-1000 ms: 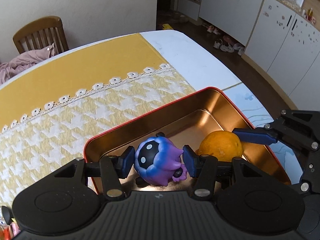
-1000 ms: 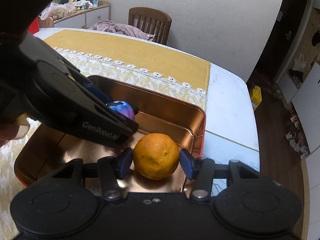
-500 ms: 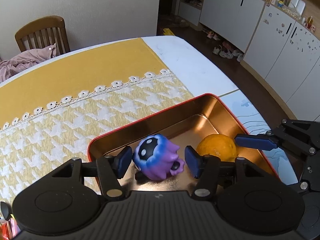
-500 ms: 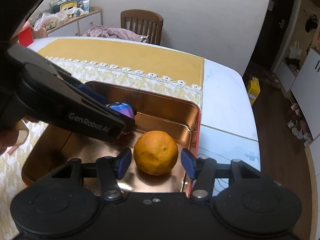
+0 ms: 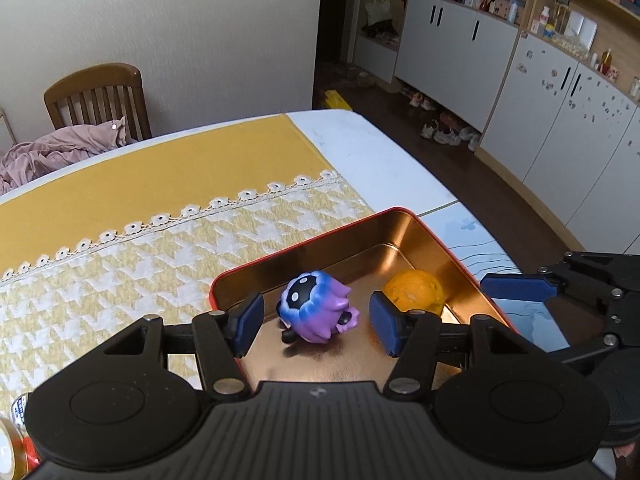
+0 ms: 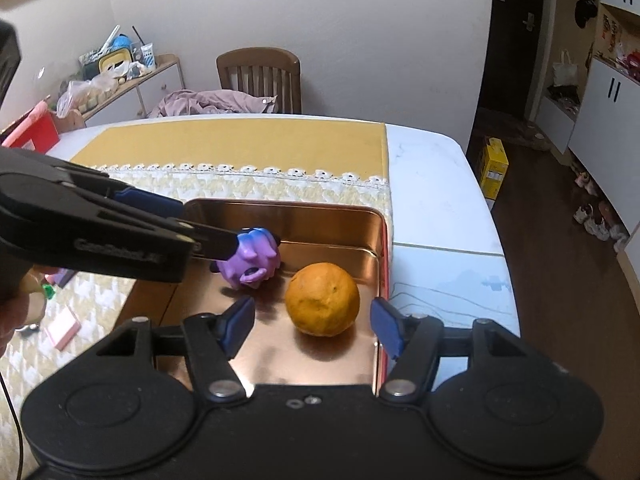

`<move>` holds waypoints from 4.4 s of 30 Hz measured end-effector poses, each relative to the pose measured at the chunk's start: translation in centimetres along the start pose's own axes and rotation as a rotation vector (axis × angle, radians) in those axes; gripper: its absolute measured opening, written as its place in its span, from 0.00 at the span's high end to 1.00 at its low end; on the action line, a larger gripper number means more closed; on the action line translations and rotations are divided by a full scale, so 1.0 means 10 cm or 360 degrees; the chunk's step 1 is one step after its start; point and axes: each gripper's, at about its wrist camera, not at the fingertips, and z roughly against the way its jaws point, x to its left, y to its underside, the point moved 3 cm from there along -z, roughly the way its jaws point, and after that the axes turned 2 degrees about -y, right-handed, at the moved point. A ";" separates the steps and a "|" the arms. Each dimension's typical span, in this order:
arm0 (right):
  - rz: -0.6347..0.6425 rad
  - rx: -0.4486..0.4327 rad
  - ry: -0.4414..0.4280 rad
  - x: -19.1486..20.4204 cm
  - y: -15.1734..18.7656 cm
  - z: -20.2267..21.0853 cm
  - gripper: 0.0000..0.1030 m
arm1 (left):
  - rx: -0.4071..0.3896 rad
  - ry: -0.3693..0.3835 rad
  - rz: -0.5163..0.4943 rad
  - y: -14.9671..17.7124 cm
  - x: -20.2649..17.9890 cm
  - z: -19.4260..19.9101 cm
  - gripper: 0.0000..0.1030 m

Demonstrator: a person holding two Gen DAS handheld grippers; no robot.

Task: Organize rigid objects
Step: 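Open both tools to release the orange and plush figure, then withdraw, then grasp the white sunglasses with the right tool while the left tool grasps the white bottle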

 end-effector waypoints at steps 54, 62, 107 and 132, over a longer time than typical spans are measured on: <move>0.0141 -0.0023 -0.0186 2.69 0.50 0.23 0.00 | -0.0124 -0.0011 0.0082 1.75 2.31 1.55 0.17; 0.0184 0.0048 -0.0190 2.96 0.52 -0.03 0.02 | 0.0002 0.0084 -0.0013 1.87 2.50 1.29 0.17; 0.0259 0.0202 -0.0255 3.22 0.42 -0.75 0.44 | 0.0099 0.0177 -0.0006 1.88 2.59 0.93 0.47; 0.0014 0.0046 -0.0277 2.86 0.52 -0.02 0.48 | 0.0098 0.0170 0.0276 2.07 2.71 1.18 0.56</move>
